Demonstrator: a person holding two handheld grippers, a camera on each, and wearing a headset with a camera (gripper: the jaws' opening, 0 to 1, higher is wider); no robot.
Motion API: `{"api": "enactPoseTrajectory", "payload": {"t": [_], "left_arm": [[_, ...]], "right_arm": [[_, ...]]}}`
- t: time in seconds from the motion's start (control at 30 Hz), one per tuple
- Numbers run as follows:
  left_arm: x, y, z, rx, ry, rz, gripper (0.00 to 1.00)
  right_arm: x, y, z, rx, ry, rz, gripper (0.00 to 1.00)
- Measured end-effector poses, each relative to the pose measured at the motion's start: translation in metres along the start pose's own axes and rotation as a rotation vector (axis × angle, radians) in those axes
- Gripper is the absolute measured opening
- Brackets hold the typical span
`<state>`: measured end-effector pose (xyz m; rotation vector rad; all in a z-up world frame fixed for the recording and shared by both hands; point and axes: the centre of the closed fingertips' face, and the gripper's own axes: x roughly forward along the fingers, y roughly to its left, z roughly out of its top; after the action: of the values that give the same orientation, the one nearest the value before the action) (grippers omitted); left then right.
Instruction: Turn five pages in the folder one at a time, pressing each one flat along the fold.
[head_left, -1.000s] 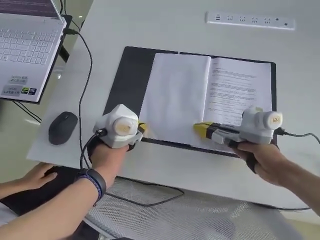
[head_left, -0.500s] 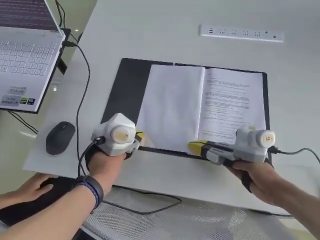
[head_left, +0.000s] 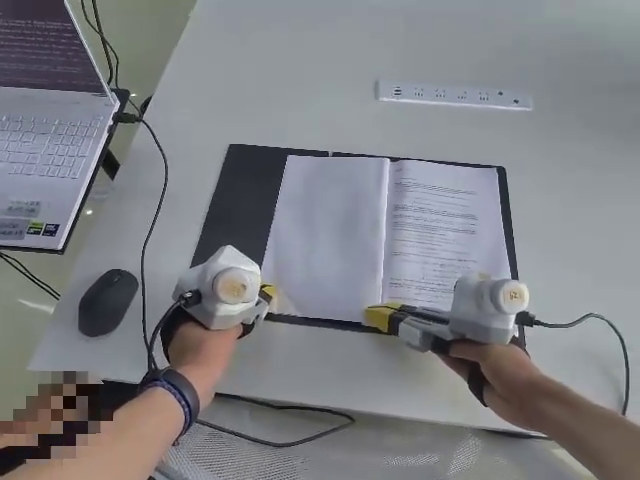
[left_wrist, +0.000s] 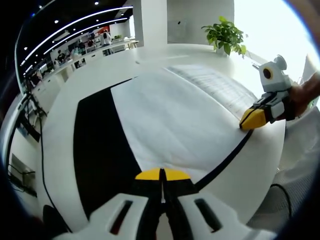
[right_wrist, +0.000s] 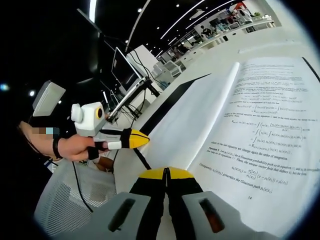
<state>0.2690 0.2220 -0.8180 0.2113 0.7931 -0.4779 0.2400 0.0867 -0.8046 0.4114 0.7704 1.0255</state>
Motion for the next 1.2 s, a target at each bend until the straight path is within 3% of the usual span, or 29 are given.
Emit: {"api": "enactPoseTrajectory", "payload": {"t": [0.23, 0.3, 0.5, 0.8, 0.93, 1.2], "left_arm": [[-0.001, -0.004, 0.001, 0.037, 0.033, -0.021, 0.01], [-0.001, -0.007, 0.001, 0.047, 0.041, -0.031, 0.03], [-0.005, -0.020, 0.004, 0.055, 0.027, -0.047, 0.13], [-0.015, -0.033, 0.025, 0.059, -0.019, -0.078, 0.21], [-0.022, -0.034, 0.034, 0.054, -0.034, -0.087, 0.25], [-0.034, -0.035, 0.049, 0.044, -0.059, -0.100, 0.34]], "right_arm": [[-0.003, 0.001, 0.003, 0.003, -0.002, -0.036, 0.00], [-0.006, 0.002, 0.009, 0.048, -0.049, -0.040, 0.00], [-0.024, -0.001, 0.020, 0.030, -0.086, -0.069, 0.02], [-0.059, -0.015, 0.034, 0.016, -0.145, -0.141, 0.08], [-0.075, -0.020, 0.040, -0.018, -0.151, -0.183, 0.13], [-0.103, -0.029, 0.052, -0.021, -0.219, -0.237, 0.21]]}}
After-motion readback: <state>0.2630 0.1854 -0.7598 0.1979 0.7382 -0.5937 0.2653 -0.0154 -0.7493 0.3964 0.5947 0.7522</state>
